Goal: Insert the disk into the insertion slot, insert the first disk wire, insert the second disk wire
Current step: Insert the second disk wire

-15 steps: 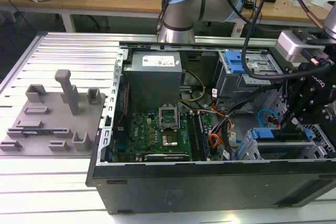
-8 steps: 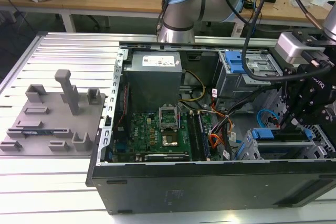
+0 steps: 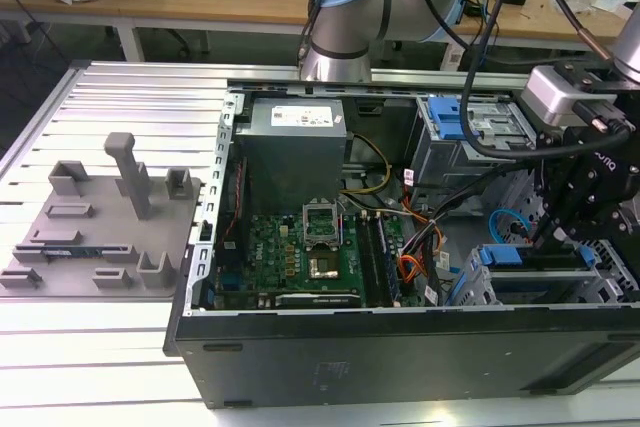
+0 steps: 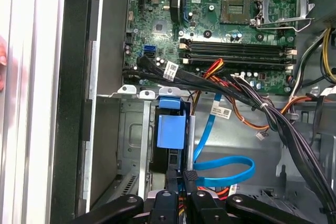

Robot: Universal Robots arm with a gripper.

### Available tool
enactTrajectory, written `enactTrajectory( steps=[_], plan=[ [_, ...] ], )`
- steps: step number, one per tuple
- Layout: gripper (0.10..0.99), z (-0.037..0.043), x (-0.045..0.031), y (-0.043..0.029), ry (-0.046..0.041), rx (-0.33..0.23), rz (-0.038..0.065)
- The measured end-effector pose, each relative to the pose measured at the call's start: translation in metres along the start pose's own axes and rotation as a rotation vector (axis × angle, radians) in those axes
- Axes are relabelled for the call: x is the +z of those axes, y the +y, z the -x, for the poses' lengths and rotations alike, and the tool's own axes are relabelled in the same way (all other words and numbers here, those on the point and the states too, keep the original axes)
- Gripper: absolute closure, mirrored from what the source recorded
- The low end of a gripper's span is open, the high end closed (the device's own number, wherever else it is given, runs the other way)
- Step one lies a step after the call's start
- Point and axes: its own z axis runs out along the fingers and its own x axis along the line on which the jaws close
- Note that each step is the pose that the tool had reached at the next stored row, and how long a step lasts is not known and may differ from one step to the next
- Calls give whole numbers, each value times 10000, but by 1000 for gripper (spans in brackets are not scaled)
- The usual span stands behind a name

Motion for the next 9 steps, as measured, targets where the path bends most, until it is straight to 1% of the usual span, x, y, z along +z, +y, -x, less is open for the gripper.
enactTrajectory(
  steps=[2, 4, 5, 6, 7, 9],
  plan=[
    [925, 1, -3, 0, 11, -35, -2],
    [925, -2, -8, 0, -6, -37, -1],
    [925, -3, -24, 0, -21, -38, -2],
    [925, -4, -46, 1, -34, -38, -2],
    [925, -10, -124, 3, -2, -37, -1],
    [925, -13, -170, 4, -4, -38, -1]
  ],
)
